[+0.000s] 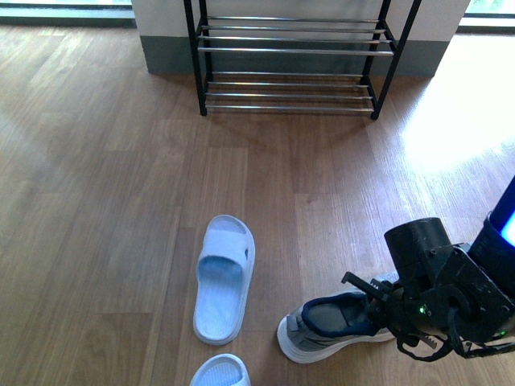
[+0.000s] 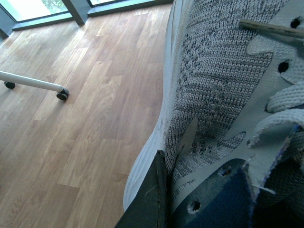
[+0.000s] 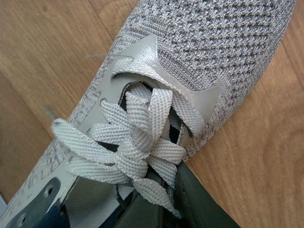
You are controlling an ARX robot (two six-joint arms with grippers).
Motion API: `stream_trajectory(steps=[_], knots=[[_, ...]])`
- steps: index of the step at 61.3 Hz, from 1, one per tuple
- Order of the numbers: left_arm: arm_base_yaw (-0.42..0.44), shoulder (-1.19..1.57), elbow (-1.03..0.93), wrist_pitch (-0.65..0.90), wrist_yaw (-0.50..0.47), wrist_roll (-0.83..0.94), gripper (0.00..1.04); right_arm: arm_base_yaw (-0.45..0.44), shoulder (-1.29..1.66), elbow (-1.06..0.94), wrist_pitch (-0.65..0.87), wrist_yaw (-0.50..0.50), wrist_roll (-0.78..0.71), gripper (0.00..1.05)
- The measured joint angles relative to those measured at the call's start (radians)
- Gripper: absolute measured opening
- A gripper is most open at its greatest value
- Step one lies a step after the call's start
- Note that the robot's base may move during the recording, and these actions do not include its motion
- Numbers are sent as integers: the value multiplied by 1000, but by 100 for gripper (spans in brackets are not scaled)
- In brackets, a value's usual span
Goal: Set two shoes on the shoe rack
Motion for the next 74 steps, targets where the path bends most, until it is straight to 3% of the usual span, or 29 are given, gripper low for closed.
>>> stream_trajectory(steps=[20, 33, 40, 48, 59, 63, 74], knots=[[0, 0, 0, 0, 0, 0, 2, 0, -293, -250, 166, 47, -496, 1], [0, 0, 0, 0, 0, 0, 2, -35, -537, -456, 163, 20, -727, 1], [0, 0, 0, 0, 0, 0, 2, -84, -768, -565, 77, -26, -859, 1], [0, 0, 0, 0, 0, 0, 2, -157, -1106, -614, -126, -107, -977, 1], [0, 0, 0, 0, 0, 0, 2, -327, -1854, -534, -631, -337, -1160, 1], [0, 0, 0, 0, 0, 0, 2, -340, -1985, -515, -662, -352, -1184, 1], [0, 0, 0, 0, 0, 0, 2, -342, -1978, -527, -672, -355, -1201, 1]])
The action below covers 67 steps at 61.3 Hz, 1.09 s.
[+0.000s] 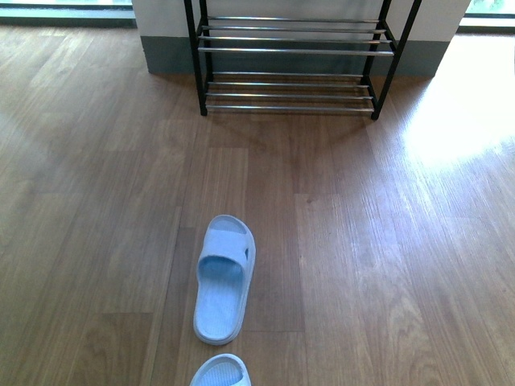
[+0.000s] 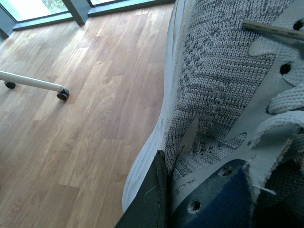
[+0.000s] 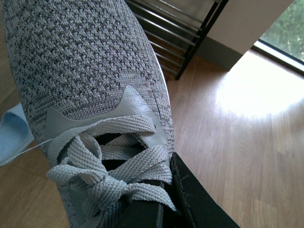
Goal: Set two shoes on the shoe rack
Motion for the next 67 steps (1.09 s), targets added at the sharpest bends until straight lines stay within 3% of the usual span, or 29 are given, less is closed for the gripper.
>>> stream_trajectory(steps=[67], knots=[[0, -1, 0, 0, -1, 0, 2, -2, -3, 0, 0, -3, -2, 1]])
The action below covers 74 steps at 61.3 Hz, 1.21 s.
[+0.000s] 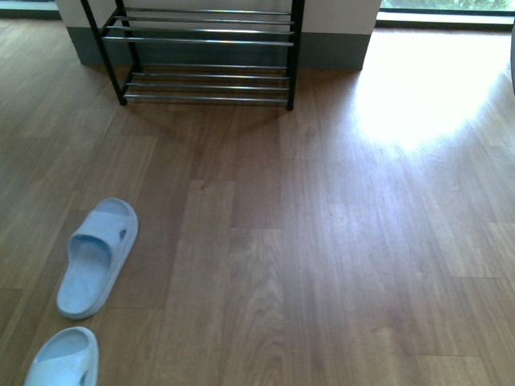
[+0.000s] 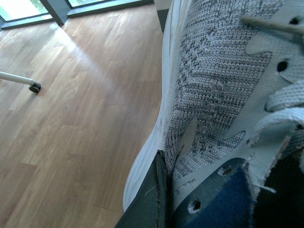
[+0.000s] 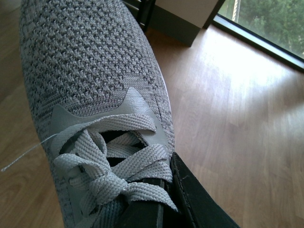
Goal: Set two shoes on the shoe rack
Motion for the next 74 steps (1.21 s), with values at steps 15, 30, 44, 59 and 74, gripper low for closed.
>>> stream_trajectory(steps=[15, 30, 44, 59, 74], knots=[[-2, -1, 0, 0, 5, 0, 2, -1, 0, 0, 0, 8, 0, 1], [-3, 0, 0, 0, 5, 0, 2, -3, 0, 0, 0, 11, -1, 1], [-3, -1, 0, 0, 2, 0, 2, -3, 0, 0, 0, 4, -1, 1], [-3, -1, 0, 0, 2, 0, 2, -3, 0, 0, 0, 4, -1, 1], [-3, -1, 0, 0, 2, 0, 2, -3, 0, 0, 0, 4, -1, 1]])
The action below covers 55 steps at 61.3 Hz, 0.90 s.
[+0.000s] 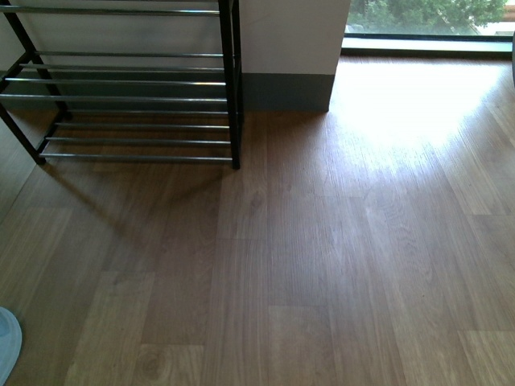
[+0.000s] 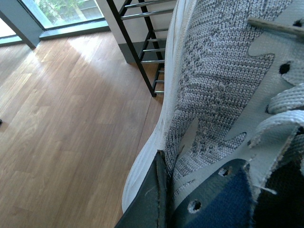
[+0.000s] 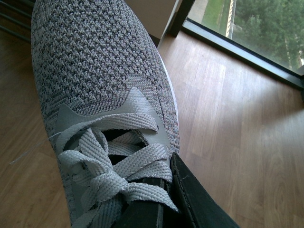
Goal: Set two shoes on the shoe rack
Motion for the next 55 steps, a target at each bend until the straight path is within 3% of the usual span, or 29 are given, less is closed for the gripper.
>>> stream_trajectory(steps=[55], knots=[[-1, 1, 0, 0, 9, 0, 2, -1, 0, 0, 0, 8, 0, 1]])
